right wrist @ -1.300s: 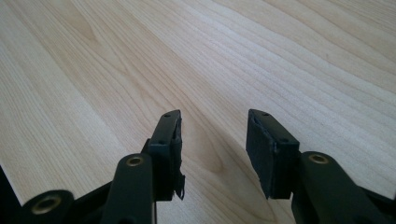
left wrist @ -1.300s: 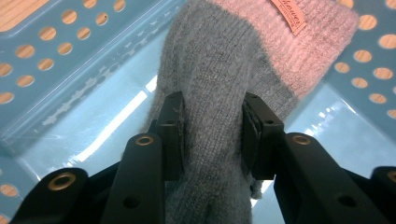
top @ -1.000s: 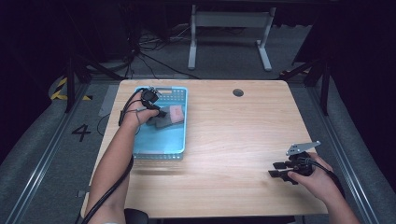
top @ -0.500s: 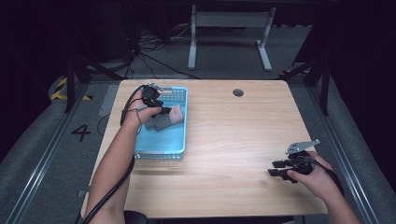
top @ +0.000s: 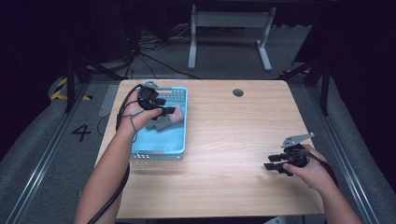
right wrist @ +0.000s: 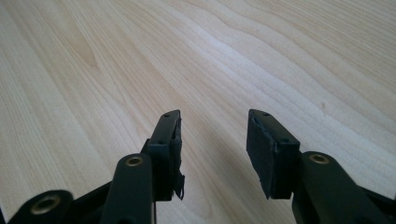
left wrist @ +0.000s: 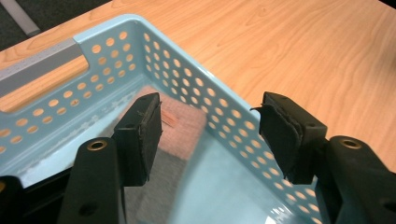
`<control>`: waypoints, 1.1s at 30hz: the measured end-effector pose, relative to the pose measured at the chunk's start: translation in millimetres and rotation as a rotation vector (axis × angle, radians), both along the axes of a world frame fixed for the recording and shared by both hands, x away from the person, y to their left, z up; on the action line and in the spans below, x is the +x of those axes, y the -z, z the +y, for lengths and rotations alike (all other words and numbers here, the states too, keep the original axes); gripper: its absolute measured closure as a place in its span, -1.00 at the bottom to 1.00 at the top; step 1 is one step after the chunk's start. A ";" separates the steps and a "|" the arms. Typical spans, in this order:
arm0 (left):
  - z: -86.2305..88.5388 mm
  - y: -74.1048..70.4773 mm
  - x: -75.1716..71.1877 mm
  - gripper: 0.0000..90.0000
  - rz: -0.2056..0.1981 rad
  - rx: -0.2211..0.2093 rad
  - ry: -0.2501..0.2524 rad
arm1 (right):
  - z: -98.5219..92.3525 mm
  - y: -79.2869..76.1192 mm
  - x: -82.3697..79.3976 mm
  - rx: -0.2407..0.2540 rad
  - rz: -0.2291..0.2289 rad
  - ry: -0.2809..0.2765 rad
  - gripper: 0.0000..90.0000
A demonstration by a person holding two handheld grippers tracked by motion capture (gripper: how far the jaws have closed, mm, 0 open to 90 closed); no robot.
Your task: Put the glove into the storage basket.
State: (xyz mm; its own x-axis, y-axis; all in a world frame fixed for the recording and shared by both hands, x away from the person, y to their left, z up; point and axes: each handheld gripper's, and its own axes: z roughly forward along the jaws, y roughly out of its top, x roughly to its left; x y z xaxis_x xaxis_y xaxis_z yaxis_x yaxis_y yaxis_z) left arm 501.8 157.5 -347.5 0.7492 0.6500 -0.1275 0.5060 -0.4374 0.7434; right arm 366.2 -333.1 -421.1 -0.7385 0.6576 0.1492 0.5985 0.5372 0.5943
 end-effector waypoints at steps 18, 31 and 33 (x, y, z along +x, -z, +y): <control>-9.6 -6.6 -98.1 -0.18 -0.026 -0.005 0.083 | 8.8 2.8 23.7 0.000 0.006 -0.043 0.22; -20.5 27.4 -149.0 -0.22 -0.021 -0.027 0.179 | 2.1 5.0 18.9 0.005 0.012 -0.029 0.22; -21.1 32.3 -150.5 -0.22 -0.018 -0.015 0.189 | 2.1 5.6 18.7 0.005 0.014 -0.028 0.22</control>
State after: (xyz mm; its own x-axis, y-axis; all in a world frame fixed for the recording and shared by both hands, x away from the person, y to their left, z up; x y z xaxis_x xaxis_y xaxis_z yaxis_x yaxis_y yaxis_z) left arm 351.3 136.4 -379.8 0.8599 0.4957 -0.1221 0.4028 -0.5118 0.7588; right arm 384.9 -331.1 -426.7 -0.7542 0.6360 0.1631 0.5917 0.5507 0.5887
